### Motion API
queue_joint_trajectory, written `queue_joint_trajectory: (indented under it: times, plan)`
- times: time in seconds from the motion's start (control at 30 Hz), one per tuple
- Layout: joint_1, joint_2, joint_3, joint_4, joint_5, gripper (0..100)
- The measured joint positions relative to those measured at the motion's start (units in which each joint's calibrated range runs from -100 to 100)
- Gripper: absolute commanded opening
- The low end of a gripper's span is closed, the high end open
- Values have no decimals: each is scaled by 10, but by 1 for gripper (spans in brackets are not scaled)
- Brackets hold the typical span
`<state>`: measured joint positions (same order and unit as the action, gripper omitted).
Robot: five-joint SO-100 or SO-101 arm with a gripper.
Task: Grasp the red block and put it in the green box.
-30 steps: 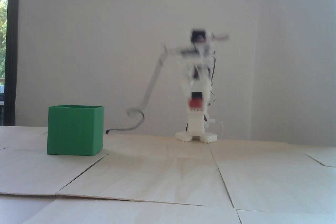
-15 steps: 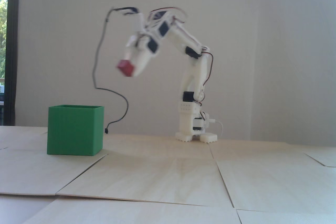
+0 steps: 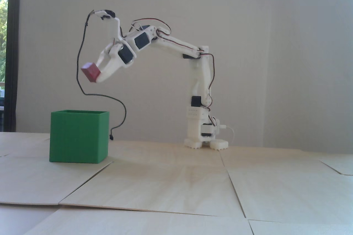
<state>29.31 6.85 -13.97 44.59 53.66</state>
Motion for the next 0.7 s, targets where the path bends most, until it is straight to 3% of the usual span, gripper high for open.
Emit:
queue_joint_trajectory:
  times: [0.17,0.2,0.23,0.37,0.7]
  plan:
    - [8,22,-25,-4,0,6]
    - [8,22,-27,-4,0,12]
    - [9,22,-27,-4,0,25]
    - [9,22,-27,-4,0,48]
    - [9,22,-27,-4,0,42]
